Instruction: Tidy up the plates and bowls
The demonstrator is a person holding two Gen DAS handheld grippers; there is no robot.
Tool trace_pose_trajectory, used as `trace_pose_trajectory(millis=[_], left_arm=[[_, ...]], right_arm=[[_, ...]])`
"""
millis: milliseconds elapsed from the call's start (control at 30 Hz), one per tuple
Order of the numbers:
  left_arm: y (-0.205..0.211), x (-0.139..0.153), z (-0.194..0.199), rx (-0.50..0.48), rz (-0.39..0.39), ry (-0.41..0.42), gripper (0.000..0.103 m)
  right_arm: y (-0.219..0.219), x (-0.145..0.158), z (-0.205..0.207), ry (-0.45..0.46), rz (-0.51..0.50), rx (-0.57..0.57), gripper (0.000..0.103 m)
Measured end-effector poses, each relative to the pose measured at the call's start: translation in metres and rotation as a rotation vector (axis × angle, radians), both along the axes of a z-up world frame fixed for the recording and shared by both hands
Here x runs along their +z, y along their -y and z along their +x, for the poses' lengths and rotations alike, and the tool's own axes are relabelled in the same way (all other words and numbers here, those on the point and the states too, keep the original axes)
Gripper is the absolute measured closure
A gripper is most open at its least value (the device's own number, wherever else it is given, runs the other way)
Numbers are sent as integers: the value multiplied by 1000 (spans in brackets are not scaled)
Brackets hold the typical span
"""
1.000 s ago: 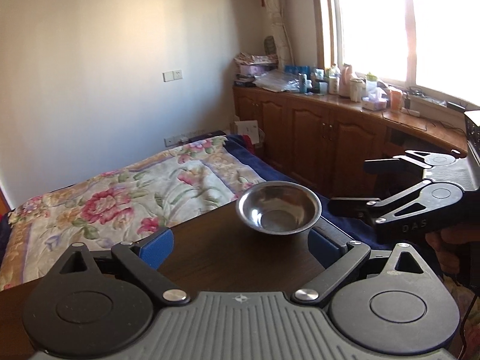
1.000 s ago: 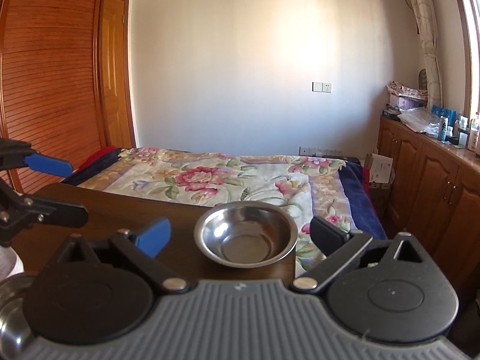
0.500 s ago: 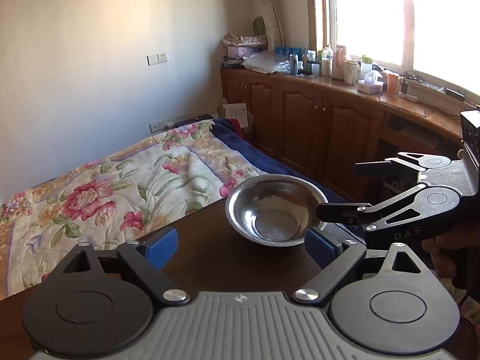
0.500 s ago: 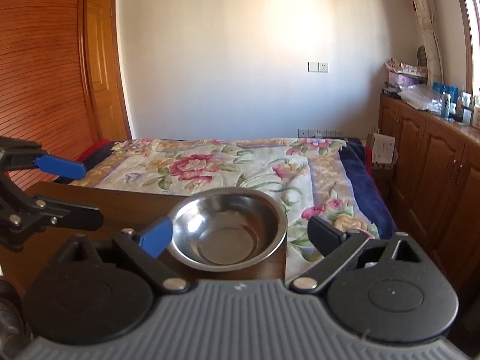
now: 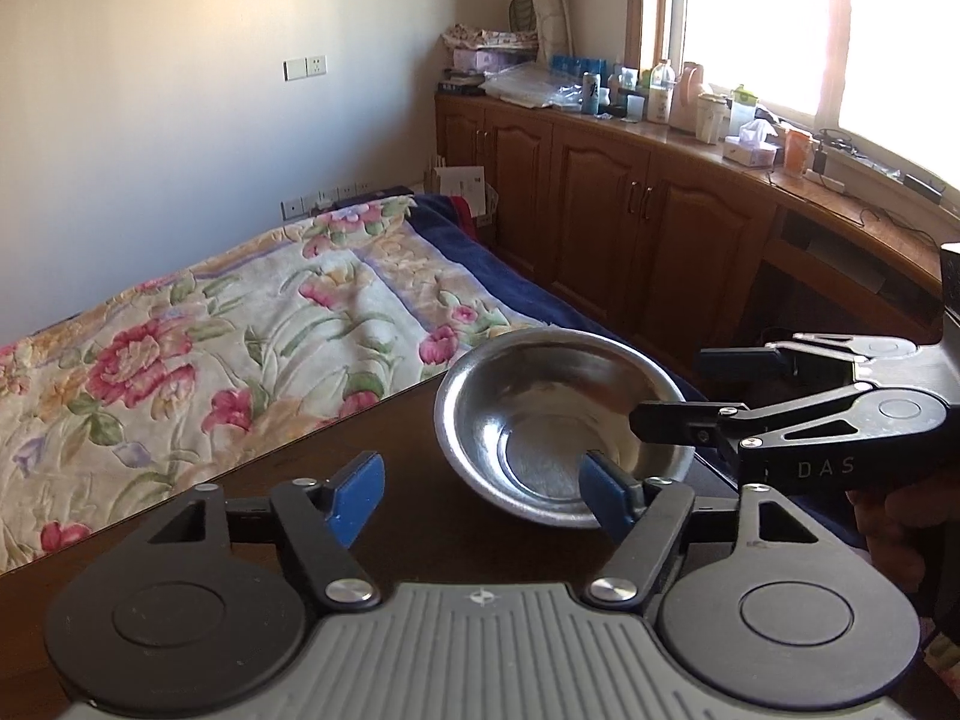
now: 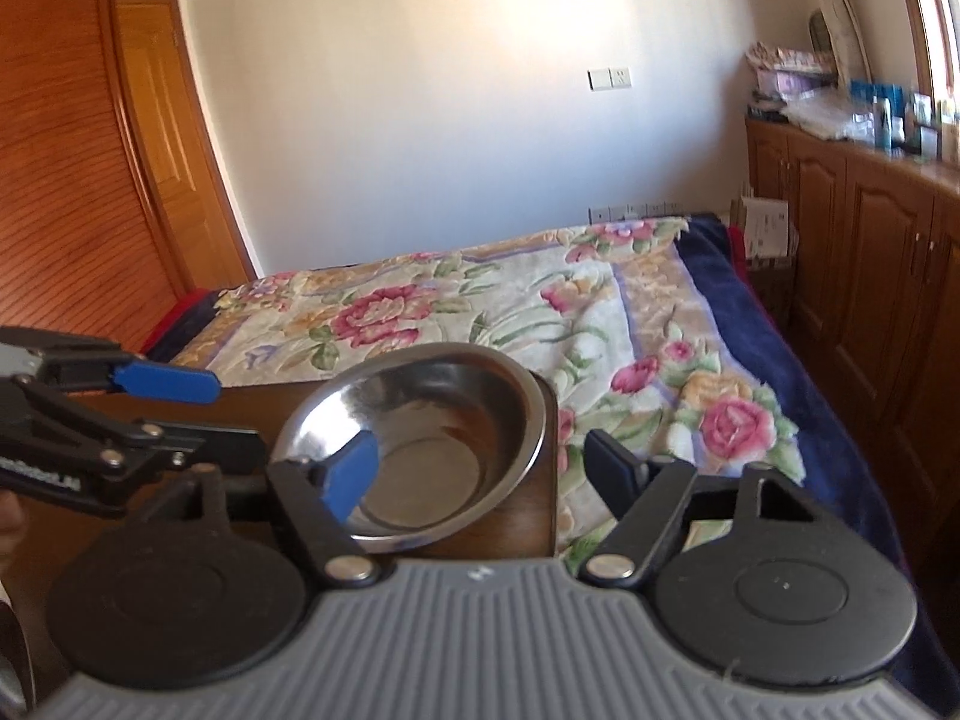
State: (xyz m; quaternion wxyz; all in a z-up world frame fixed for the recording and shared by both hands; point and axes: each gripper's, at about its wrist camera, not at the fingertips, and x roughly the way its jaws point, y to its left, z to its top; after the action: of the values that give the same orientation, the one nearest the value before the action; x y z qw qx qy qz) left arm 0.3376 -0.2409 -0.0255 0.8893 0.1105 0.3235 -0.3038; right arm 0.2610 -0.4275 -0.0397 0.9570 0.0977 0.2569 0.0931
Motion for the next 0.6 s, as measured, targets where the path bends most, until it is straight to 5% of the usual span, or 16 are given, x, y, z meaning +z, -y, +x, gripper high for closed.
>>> trace_pose_trajectory(millis=[600], left_arm=[[15,-22,32,18,-9,-125,49]], right_arm=[[1,-11,12,-59,60,-1,53]])
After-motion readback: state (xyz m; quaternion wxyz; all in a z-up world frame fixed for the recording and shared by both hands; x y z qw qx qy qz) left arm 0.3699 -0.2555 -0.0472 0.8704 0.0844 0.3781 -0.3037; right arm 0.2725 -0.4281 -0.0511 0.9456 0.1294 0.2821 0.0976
